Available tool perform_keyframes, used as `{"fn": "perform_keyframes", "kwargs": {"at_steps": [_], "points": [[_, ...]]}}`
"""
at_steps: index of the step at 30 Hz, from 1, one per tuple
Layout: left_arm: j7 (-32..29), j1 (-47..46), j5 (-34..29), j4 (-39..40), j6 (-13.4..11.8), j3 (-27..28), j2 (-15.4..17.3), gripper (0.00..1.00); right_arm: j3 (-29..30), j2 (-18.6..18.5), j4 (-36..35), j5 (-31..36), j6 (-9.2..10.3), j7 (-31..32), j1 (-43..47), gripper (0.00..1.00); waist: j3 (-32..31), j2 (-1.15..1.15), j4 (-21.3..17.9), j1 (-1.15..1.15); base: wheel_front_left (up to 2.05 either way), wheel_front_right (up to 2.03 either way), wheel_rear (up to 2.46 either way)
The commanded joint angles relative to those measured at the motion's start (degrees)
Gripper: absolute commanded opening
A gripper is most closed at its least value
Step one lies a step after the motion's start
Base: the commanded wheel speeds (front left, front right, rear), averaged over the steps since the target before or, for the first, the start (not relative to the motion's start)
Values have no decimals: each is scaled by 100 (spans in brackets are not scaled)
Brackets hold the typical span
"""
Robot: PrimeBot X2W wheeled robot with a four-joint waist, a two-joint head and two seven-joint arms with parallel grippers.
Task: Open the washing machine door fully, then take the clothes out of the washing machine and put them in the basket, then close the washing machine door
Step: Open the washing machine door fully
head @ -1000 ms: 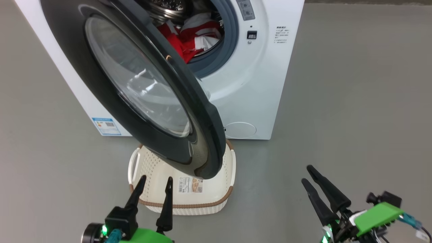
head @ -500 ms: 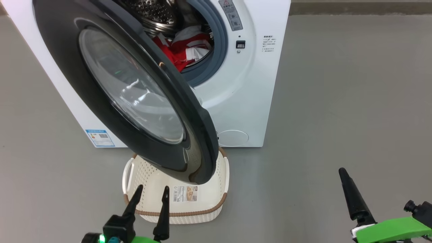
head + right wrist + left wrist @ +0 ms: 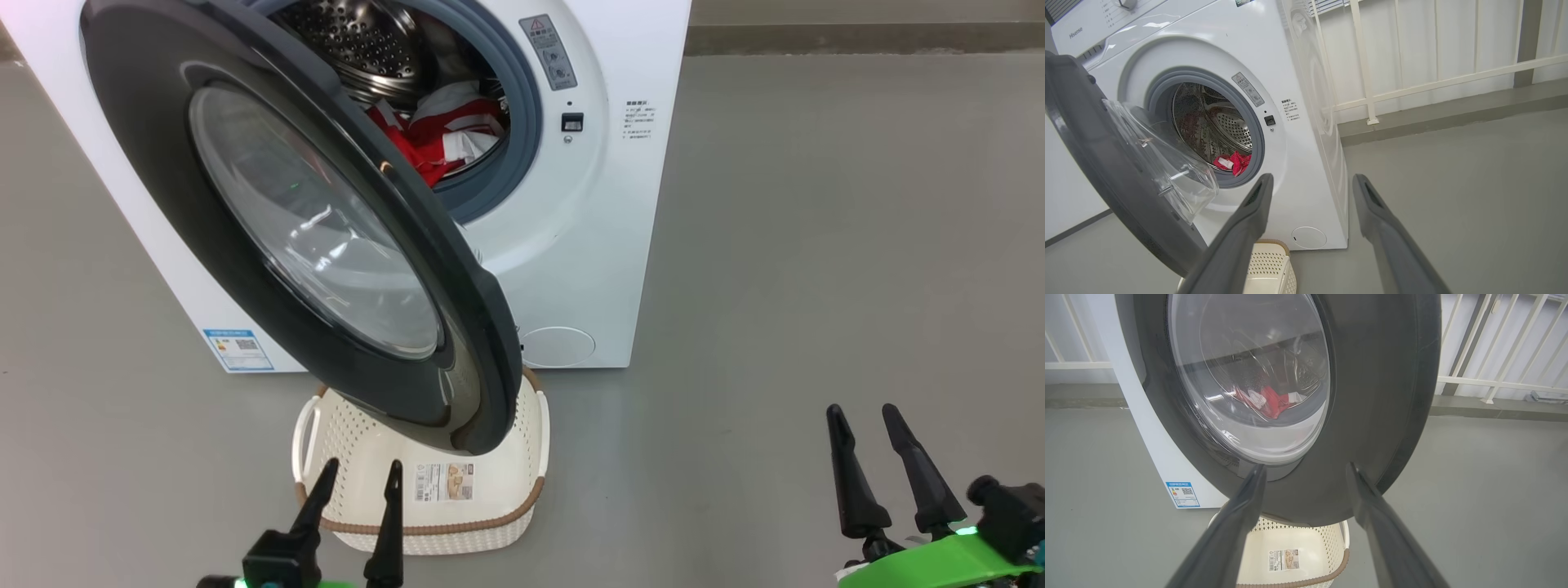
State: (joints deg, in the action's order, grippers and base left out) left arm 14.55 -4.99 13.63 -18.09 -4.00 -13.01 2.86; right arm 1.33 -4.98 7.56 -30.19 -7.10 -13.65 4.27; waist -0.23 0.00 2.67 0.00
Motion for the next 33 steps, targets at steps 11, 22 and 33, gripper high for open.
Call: {"fn": "perform_keyframes", "kwargs": {"at_steps": [11, 22, 33], "points": [[45, 8, -56, 120, -16, 206, 67, 100, 204, 190, 157, 1890, -39, -29, 113, 100, -53, 0, 7, 0, 0, 0, 0], [45, 19, -41, 49, -14, 220, 63, 100, 65, 209, 417, 1884, -39, -50, 133, 100, -76, 0, 0, 0, 0, 0, 0], [45, 14, -27, -1, -14, 225, 56, 100, -100, 210, 439, 1850, -39, -78, 105, 100, -94, 0, -4, 0, 0, 0, 0]]}}
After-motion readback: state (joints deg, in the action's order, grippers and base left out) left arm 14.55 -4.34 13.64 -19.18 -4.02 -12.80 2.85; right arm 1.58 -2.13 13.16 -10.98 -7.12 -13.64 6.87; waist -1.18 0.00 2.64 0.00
